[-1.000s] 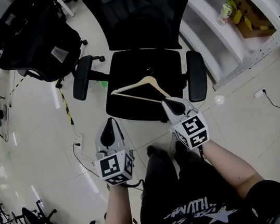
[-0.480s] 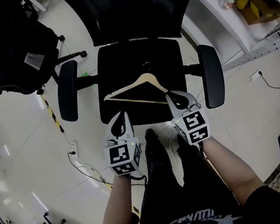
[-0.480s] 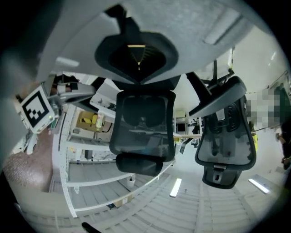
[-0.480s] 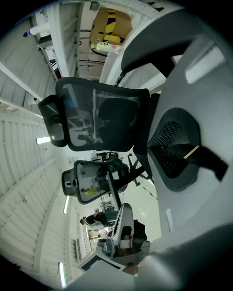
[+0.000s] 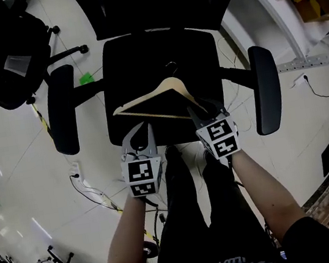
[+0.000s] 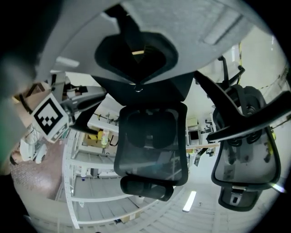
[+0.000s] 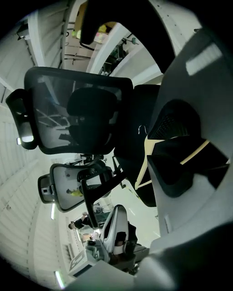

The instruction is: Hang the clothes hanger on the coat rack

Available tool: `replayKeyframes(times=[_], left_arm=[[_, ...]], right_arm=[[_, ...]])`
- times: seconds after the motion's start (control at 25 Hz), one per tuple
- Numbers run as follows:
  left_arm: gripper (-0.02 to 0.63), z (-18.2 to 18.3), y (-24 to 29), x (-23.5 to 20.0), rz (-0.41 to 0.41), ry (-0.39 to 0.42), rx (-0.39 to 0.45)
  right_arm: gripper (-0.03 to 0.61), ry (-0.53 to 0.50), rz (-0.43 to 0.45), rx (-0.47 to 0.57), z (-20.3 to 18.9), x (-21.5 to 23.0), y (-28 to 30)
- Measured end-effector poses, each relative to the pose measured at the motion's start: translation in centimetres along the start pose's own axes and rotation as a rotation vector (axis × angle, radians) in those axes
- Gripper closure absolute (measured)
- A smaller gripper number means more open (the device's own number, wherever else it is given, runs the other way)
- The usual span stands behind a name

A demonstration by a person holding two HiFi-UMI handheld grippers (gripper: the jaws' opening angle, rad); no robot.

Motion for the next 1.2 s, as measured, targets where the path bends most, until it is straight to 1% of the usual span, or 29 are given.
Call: replayKeyframes(times=[0.08,0.16,0.36,0.56,0.76,0.84,1.0,1.08,1.2], left_arm=[[0.609,-0.6,0.9,-0.2,-0.001,-0.010,-0.013],[0.609,-1.1,1.7,-0.4,-0.002,-0.025,-0.030],[0.609,-2.1,3.3,-1.3,-0.008,-0.062,-0.036],[0.609,-2.9,4.8,-1.5,-0.016,-0.060,-0.054],[0.609,-3.9,6.8,-0.6,-0.044,-0.033,-0.100],[0.609,-4.1,7.3,-0.2,-0.058,-0.034,-0.110],[0.609,-4.2,7.9,0.4,-0.065,-0.043,-0.109],[0.609,-4.2,8.2,0.8,-0.073,-0.043,-0.107],[0.609,-4.1,8.5,1.1,-0.085,-0.052,-0.109]], right_arm=[[0.446,0.002,0.008,-0.030,-0.8,0.5,1.0],[0.397,0.011,0.016,-0.060,-1.4,1.0,2.0],[0.356,-0.009,0.026,-0.150,-2.9,2.1,4.6],[0.356,-0.020,0.033,-0.223,-4.6,2.7,6.4],[0.356,-0.075,0.033,-0.277,-5.1,2.8,8.0],[0.354,-0.093,0.036,-0.307,-5.6,2.9,8.7],[0.350,-0.112,0.065,-0.400,-6.2,2.9,9.7],[0.348,-0.111,0.077,-0.424,-6.4,3.0,10.2],[0.348,-0.122,0.060,-0.437,-6.5,3.2,10.4]])
Point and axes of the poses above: the fingertips, and each gripper's own axes: y forward along the fingers, x to its right, z out of its top, the point moved 8 cm from there along -y, backward along the fingers, and after that the axes turned 3 degrees about z, right-handed, at the moved point
